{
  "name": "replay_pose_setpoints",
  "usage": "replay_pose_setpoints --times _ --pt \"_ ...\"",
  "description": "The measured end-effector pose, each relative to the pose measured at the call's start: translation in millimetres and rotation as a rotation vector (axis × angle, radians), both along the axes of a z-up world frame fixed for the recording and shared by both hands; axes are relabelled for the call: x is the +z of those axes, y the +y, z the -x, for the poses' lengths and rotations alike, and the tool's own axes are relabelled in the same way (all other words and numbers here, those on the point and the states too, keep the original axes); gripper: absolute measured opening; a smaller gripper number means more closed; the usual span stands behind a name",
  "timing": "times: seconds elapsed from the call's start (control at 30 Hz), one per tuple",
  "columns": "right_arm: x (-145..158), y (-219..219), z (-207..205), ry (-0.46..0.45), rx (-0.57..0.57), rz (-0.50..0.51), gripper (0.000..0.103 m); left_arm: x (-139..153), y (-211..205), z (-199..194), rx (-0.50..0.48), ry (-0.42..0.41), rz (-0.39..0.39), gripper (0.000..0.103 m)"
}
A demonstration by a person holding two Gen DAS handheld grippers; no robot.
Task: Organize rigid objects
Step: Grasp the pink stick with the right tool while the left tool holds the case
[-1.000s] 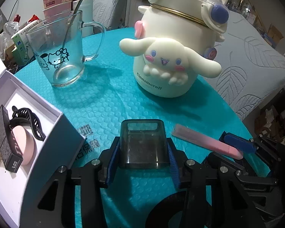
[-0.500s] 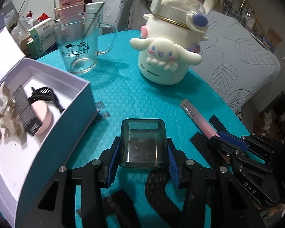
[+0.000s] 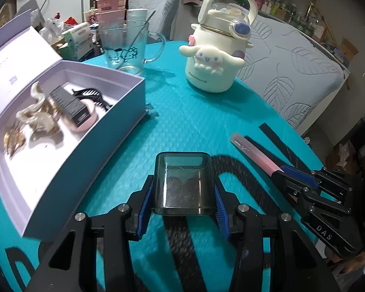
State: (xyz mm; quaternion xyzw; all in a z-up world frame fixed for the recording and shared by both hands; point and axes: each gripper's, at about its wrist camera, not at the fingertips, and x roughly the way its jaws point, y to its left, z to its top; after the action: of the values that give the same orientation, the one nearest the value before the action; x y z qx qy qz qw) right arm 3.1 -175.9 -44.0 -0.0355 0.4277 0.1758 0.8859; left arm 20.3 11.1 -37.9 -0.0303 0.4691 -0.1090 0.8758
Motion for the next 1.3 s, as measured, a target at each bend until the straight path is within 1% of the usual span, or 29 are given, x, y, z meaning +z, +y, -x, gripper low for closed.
replay_pose_setpoints --times 0.17,0.3,0.37,0.43,0.5,0.67,0.7,0.77,0.93,1.03,1.3 --pt "-5 6 16 0.018 0.016 -0.008 0.014 -1 6 14 0.017 0.001 0.003 0.045" --pt "-10 17 23 0.006 0.036 0.037 0.014 -3 9 21 0.023 0.001 0.009 0.045" --pt "-12 22 23 0.007 0.038 0.054 0.017 -3 8 23 0.024 0.002 0.011 0.045" --pt "-13 24 20 0.012 0.034 0.056 0.026 -4 9 24 0.025 0.002 0.014 0.045" --pt "-14 24 16 0.019 0.03 0.05 0.029 -4 9 24 0.027 0.002 0.016 0.045" --pt "-17 25 9 0.018 0.017 0.047 0.031 -4 12 25 0.037 -0.004 0.012 0.045" --pt "-18 26 8 0.018 0.015 0.046 0.03 -4 13 25 0.038 -0.005 0.012 0.045" --pt "-18 28 8 0.005 0.013 0.06 0.013 -5 15 25 0.044 -0.007 0.01 0.045" --pt "-17 32 7 0.017 0.041 0.033 0.013 -5 20 26 0.051 -0.005 0.006 0.045" --pt "-14 36 10 0.008 0.046 0.034 0.013 -4 23 27 0.056 -0.009 -0.002 0.045" --pt "-3 48 20 -0.012 0.078 0.022 0.013 8 36 34 0.08 -0.036 0.004 0.045"
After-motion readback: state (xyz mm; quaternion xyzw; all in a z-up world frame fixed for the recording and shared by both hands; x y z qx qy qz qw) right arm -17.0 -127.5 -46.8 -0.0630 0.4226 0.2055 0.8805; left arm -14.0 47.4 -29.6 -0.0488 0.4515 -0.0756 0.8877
